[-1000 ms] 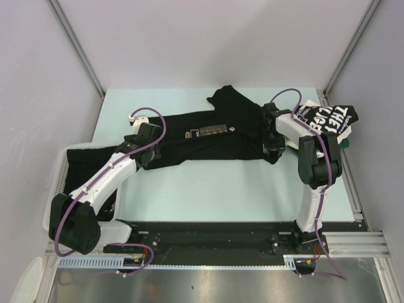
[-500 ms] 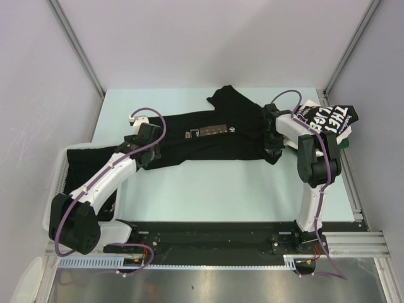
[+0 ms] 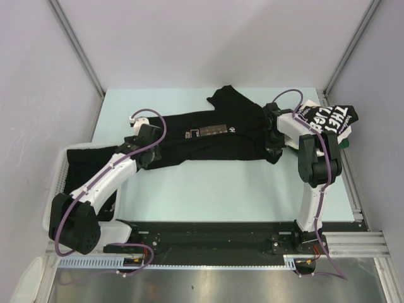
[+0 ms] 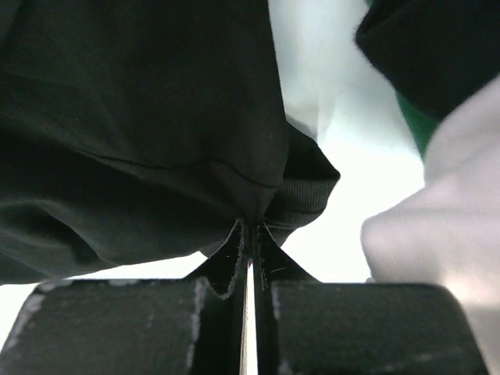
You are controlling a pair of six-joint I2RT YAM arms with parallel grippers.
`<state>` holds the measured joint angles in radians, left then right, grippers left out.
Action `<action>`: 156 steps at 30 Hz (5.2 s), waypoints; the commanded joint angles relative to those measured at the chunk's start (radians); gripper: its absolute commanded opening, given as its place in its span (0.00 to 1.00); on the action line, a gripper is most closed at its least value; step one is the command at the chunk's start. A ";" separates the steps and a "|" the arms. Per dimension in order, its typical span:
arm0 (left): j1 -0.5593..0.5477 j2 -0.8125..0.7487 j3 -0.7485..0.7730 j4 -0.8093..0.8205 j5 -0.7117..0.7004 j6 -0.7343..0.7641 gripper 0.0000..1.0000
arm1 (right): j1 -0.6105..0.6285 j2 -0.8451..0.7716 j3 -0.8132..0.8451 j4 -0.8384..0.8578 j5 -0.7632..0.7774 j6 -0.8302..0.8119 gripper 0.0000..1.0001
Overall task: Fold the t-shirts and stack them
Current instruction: Fold the flattened tshirt in 1/3 of the way
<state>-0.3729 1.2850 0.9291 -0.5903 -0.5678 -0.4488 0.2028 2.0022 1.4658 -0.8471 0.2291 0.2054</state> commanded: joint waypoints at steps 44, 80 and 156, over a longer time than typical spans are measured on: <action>-0.006 -0.007 0.008 0.010 0.025 -0.016 0.73 | 0.003 0.118 0.344 -0.122 0.156 -0.026 0.23; 0.091 0.399 0.359 0.248 0.111 0.134 0.77 | 0.049 0.375 0.961 0.029 0.059 -0.138 0.52; 0.135 0.401 0.162 0.297 0.296 0.101 0.00 | 0.010 0.191 0.404 0.069 0.050 -0.110 0.00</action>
<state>-0.2363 1.7332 1.0744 -0.3122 -0.2596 -0.3416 0.2070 2.2292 1.8408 -0.7921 0.2935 0.0906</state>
